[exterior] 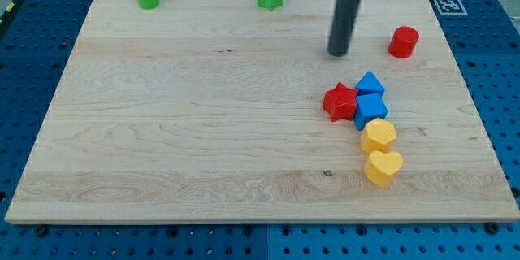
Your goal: Slightly push the red circle towards the center right of the board
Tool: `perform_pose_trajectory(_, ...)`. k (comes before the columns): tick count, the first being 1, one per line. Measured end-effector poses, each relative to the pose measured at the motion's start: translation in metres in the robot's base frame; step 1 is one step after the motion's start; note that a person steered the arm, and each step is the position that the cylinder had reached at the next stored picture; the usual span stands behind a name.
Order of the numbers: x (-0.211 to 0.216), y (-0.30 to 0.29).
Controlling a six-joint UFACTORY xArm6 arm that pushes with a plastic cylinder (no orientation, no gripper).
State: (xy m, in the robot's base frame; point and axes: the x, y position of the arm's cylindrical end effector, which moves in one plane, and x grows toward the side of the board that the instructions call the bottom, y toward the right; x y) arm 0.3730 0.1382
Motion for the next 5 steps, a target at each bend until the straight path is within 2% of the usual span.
perform_pose_trajectory(1,0.016,0.032)
perform_pose_trajectory(2,0.015,0.033)
perform_pose_trajectory(4,-0.014,0.064)
perform_pose_trajectory(5,0.002,0.064)
